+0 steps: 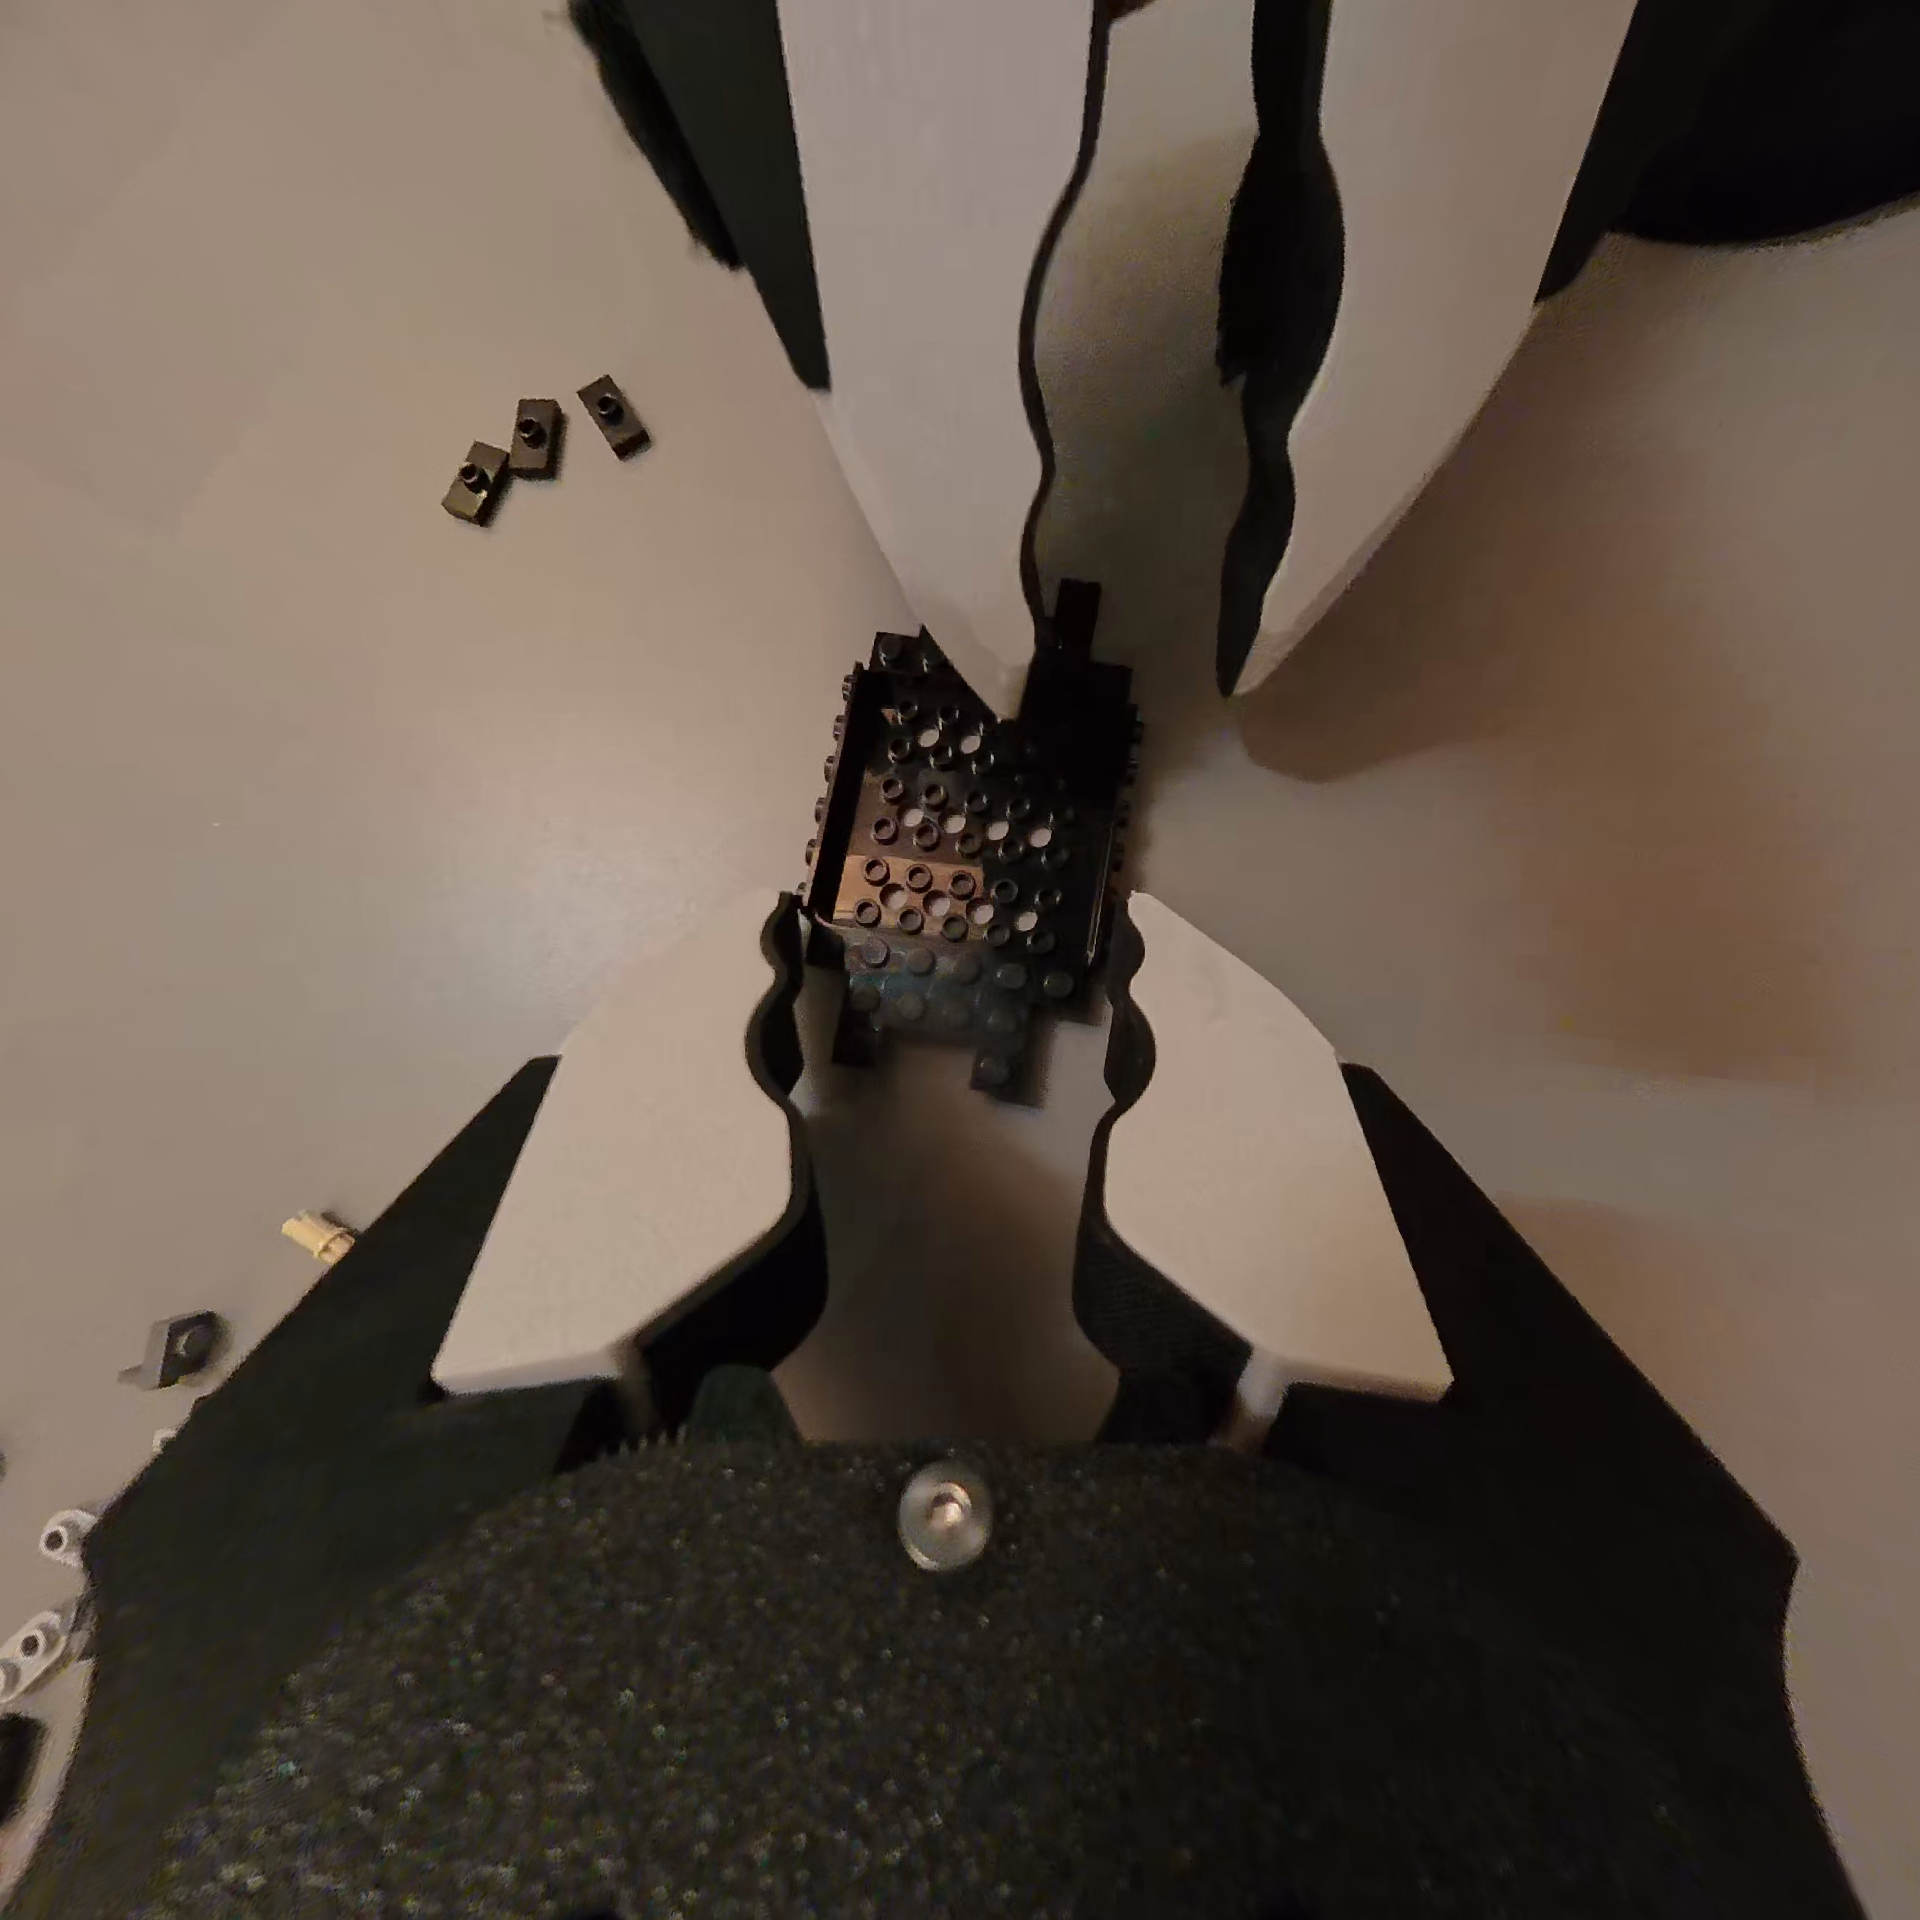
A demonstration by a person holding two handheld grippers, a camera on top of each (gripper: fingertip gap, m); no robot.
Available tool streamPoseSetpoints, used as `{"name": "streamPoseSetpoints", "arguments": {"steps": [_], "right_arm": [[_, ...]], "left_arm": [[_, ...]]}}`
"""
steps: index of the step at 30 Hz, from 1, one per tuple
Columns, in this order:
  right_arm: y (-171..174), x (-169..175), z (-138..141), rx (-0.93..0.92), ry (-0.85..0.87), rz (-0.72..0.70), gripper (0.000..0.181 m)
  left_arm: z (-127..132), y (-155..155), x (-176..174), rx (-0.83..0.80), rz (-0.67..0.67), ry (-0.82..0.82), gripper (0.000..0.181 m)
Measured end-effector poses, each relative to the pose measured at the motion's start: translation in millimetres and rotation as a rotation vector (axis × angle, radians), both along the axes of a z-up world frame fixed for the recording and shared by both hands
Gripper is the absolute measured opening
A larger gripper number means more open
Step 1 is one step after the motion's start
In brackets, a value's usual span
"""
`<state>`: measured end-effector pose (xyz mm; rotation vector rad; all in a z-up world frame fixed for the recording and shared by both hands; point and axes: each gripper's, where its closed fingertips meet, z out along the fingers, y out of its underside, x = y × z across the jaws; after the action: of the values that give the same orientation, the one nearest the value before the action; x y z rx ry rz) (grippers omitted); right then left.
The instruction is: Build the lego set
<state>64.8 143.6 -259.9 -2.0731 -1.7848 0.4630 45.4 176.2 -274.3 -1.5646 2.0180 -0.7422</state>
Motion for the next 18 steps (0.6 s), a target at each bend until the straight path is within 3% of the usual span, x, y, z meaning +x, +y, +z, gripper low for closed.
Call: {"name": "streamPoseSetpoints", "arguments": {"steps": [18], "right_arm": [[-6.1, -4.3, -11.5, 0.011, -0.032, 0.035, 0.036]], "left_arm": [[-0.7, 1.4, -1.0, 0.031, 0.002, 0.011, 0.056]]}}
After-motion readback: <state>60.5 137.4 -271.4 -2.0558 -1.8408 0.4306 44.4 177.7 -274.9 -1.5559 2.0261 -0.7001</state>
